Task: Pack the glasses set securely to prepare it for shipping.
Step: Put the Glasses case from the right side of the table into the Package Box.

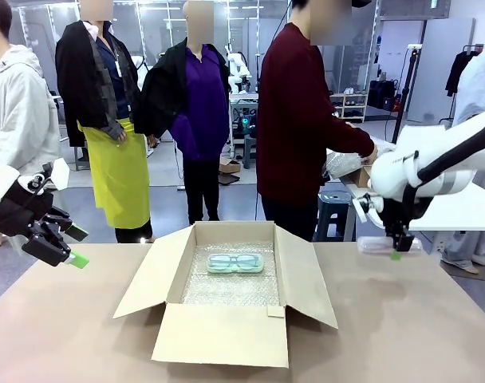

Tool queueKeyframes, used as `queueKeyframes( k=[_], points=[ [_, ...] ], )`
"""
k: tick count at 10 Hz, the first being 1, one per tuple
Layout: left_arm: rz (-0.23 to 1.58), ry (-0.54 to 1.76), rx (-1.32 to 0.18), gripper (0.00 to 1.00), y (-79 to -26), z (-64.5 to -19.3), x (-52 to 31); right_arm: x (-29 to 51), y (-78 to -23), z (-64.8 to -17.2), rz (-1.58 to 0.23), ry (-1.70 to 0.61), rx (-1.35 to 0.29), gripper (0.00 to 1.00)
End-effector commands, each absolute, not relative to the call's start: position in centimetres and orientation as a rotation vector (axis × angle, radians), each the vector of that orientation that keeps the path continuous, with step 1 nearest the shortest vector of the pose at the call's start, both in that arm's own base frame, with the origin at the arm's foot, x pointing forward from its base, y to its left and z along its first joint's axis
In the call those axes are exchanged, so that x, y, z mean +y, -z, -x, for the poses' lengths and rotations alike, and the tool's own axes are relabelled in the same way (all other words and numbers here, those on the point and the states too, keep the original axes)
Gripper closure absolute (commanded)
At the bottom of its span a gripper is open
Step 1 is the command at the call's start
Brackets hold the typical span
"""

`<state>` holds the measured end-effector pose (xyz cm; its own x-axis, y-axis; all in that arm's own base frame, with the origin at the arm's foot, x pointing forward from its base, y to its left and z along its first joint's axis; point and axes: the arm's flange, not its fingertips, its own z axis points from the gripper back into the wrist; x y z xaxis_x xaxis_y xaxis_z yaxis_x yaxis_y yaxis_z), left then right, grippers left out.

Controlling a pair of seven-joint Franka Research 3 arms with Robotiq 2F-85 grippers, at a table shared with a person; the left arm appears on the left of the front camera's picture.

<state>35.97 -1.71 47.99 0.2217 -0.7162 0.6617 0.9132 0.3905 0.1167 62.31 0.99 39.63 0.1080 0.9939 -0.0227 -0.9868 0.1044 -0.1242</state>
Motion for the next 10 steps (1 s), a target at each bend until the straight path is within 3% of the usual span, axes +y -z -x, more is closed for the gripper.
queueKeyframes(
  k=[1, 6, 10],
  points=[
    [0.352, 1.169, -0.729, 0.0, -48.0, -36.0, -1.5, 2.8, -43.5, -59.6, 0.14, -1.423, -0.058, 0.79],
    [0.352, 1.169, -0.729, 0.0, -48.0, -36.0, -1.5, 6.5, -50.1, -56.1, 0.019, -1.418, -0.128, 0.79],
    [0.352, 1.169, -0.729, 0.0, -48.0, -36.0, -1.5, 13.1, -52.3, -52.1, -0.036, -1.411, -0.184, 0.79]
  ],
)
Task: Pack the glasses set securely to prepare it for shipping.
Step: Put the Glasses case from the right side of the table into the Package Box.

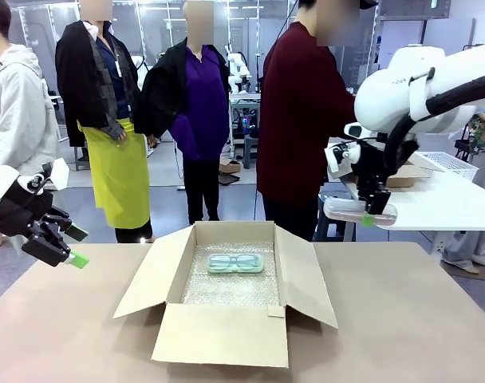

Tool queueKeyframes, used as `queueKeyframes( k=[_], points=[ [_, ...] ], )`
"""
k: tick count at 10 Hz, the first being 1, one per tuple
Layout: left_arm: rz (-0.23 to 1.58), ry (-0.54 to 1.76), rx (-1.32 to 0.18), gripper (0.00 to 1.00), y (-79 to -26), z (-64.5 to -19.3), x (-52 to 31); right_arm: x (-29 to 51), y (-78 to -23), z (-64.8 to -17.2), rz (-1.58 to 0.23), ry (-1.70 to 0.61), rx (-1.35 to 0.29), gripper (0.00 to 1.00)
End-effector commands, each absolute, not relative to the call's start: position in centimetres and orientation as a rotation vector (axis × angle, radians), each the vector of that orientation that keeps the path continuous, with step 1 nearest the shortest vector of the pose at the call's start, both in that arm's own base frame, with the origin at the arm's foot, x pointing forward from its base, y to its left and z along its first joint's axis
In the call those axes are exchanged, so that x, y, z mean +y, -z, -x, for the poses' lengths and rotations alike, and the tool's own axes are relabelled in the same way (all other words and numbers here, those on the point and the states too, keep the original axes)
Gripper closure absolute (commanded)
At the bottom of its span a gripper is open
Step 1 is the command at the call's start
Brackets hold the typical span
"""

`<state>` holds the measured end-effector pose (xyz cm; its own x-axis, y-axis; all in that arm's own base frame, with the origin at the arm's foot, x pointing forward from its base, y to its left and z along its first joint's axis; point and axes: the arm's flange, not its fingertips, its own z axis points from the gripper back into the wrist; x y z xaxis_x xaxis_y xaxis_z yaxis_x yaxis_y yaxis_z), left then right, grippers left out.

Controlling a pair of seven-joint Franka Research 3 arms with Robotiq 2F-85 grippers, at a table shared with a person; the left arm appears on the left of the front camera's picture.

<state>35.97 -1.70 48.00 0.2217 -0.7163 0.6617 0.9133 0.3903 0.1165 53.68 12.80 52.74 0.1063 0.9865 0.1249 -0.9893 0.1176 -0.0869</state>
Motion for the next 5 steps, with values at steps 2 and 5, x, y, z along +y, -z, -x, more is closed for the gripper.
queueKeyframes(
  k=[2, 5],
  points=[
    [0.352, 1.169, -0.729, 0.0, -48.0, -36.0, -1.5, 14.4, -52.3, -50.0, -0.041, -1.458, -0.175, 0.79],
    [0.352, 1.169, -0.729, 0.0, -48.0, -36.0, -1.5, 14.7, -52.8, -51.4, -0.038, -1.469, -0.168, 0.79]
  ],
)
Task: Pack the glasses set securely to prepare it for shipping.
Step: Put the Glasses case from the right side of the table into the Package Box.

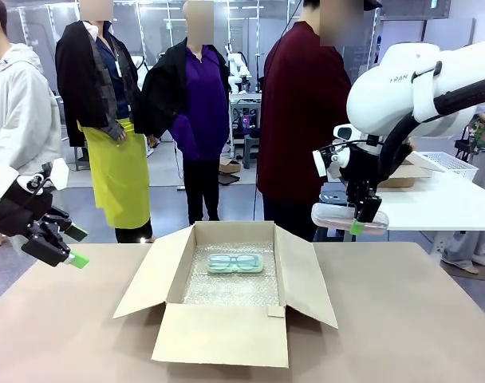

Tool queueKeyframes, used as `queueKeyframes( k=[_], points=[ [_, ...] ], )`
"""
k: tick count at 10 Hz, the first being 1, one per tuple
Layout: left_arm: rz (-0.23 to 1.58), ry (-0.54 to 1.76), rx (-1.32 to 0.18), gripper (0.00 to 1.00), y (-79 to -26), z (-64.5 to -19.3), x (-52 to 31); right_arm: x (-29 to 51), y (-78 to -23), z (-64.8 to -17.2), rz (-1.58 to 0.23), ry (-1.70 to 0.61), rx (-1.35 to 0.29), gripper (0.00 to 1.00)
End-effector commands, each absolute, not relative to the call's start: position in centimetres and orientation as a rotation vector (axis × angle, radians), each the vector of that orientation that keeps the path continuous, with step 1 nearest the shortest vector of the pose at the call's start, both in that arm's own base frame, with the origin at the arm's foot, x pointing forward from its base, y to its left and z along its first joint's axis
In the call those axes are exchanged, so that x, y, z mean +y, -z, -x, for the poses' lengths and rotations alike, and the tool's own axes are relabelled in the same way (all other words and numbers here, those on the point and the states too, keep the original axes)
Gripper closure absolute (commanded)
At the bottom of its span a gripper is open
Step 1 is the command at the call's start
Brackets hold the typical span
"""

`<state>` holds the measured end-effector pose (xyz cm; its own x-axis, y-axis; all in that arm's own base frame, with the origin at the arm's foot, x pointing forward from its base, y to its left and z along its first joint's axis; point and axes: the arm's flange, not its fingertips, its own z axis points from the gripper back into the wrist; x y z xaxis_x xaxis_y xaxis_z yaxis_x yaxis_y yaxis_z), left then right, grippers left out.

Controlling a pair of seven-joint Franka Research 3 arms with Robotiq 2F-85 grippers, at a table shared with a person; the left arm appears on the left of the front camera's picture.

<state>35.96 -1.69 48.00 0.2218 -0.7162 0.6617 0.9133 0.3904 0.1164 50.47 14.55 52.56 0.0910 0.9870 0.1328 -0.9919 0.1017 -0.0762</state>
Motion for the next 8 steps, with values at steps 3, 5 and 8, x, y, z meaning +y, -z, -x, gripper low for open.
queueKeyframes(
  k=[3, 5, 8],
  points=[
    [0.352, 1.169, -0.729, 0.0, -48.0, -36.0, -1.5, 14.7, -52.8, -51.4, -0.038, -1.469, -0.168, 0.79],
    [0.352, 1.169, -0.729, 0.0, -48.0, -36.0, -1.5, 14.7, -52.8, -51.4, -0.038, -1.469, -0.168, 0.79],
    [0.352, 1.169, -0.729, 0.0, -48.0, -36.0, -1.5, 19.1, -53.1, -50.3, -0.003, -1.464, -0.159, 0.35]
  ],
)
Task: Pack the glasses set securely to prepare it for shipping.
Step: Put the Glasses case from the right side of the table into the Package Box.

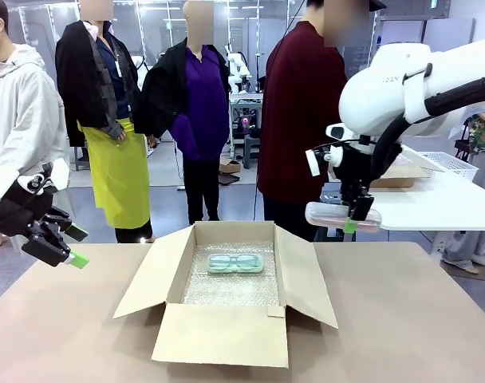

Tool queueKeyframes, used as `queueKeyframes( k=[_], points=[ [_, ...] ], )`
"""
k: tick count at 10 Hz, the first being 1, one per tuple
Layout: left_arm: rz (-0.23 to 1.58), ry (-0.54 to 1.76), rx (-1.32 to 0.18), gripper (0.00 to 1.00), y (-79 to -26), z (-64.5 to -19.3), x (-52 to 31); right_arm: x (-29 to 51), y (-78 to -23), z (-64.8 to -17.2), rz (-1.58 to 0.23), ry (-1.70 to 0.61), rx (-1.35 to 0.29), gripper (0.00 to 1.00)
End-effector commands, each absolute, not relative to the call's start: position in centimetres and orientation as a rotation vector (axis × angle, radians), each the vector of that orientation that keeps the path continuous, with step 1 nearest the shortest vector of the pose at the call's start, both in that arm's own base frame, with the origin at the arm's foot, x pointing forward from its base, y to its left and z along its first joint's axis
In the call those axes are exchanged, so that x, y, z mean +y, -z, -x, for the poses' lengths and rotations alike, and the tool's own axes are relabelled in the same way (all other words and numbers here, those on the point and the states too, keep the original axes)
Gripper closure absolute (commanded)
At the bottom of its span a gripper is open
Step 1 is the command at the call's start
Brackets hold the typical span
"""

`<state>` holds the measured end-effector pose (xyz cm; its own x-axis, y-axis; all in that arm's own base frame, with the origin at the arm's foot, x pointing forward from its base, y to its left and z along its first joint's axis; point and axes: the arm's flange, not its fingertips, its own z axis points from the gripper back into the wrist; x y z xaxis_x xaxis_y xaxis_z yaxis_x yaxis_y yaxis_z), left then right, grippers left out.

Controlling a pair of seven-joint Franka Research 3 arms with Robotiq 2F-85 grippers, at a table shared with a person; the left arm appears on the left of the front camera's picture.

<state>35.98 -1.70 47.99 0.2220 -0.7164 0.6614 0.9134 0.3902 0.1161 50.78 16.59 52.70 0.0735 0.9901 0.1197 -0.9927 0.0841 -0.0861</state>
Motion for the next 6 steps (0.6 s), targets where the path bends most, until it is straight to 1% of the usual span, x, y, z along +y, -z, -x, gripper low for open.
queueKeyframes(
  k=[1, 2, 4, 6],
  points=[
    [0.352, 1.169, -0.729, 0.0, -48.0, -36.0, -1.5, 21.2, -53.2, -49.5, -0.011, -1.462, -0.148, 0.35],
    [0.352, 1.169, -0.729, 0.0, -48.0, -36.0, -1.5, 23.5, -52.9, -49.0, 0.001, -1.455, -0.106, 0.35],
    [0.352, 1.169, -0.729, 0.0, -48.0, -36.0, -1.5, 28.7, -52.0, -48.6, -0.005, -1.455, -0.098, 0.35],
    [0.352, 1.169, -0.729, 0.0, -48.0, -36.0, -1.5, 33.0, -51.0, -49.0, 0.028, -1.498, -0.09, 0.35]
  ],
)
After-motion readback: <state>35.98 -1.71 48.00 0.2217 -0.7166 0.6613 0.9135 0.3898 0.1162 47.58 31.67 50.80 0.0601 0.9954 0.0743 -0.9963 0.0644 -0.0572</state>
